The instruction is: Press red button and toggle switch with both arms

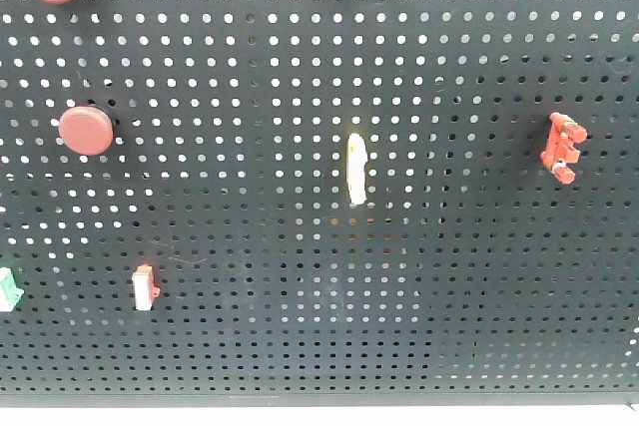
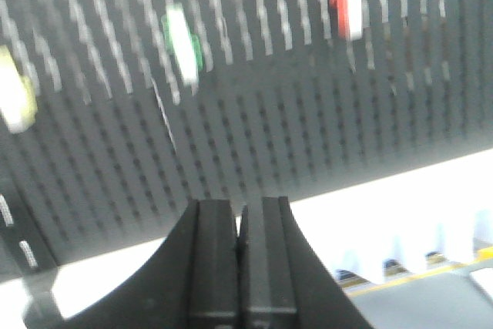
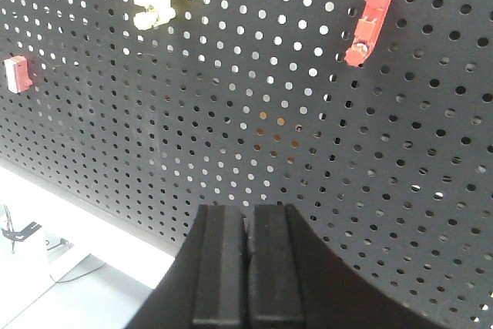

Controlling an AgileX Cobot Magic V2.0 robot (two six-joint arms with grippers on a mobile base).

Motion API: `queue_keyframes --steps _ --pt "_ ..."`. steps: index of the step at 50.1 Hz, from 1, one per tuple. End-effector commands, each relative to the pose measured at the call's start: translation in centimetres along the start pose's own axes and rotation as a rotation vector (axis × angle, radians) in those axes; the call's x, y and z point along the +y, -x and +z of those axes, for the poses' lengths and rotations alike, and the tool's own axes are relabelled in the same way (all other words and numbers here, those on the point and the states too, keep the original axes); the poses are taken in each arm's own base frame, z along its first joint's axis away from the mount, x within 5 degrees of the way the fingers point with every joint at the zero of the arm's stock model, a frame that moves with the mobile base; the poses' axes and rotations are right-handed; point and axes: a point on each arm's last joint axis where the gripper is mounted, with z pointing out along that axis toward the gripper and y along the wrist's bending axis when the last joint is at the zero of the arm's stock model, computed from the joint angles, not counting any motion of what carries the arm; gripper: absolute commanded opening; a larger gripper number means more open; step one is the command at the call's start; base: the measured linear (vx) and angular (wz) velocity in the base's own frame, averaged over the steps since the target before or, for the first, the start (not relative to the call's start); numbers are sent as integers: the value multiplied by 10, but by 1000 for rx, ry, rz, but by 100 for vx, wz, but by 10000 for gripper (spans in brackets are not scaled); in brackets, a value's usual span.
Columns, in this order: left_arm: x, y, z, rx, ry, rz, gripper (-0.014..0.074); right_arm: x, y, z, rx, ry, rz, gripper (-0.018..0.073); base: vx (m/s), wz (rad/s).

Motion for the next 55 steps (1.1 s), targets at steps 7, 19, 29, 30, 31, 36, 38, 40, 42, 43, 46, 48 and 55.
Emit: queue_keyframes --steps 7,19,29,30,31,36,38,40,42,43,46,48,55 --pt "-1 -4 -4 -69 14 22 1 -3 15 -3 -100 -25 -3 0 0 0" --pt "-1 -5 -4 -61 12 20 1 -3 15 -3 -101 -25 -3 0 0 0" --pt "-1 -5 -4 -61 12 20 1 -3 15 -3 -99 -25 -3 0 0 0" --pt "-1 -5 -4 -61 12 20 1 -3 15 -3 -99 -25 -3 0 0 0" --pt "-1 -5 -4 -61 12 20 1 -3 15 -3 -100 -25 -3 0 0 0" --pt "-1 -5 -4 -61 12 20 1 -3 15 -3 -101 -25 -3 0 0 0" --pt "-1 -5 -4 -61 12 20 1 -3 15 -3 -101 -25 -3 0 0 0" --pt "-1 -5 -4 -61 12 20 1 -3 15 -3 -101 -25 -3 0 0 0" --pt "-1 -5 -4 -61 12 20 1 -3 15 -3 -99 -25 -3 0 0 0" --pt "-1 -5 -4 -61 12 20 1 -3 15 -3 -99 -25 -3 0 0 0" --pt "-1 -5 -4 -61 12 20 1 -3 15 -3 -101 -25 -3 0 0 0" --pt "-1 -5 -4 -61 12 20 1 -3 15 -3 -101 -26 -4 0 0 0" --pt "-1 -5 -4 -61 12 20 1 -4 13 -2 -99 -32 -21 0 0 0"
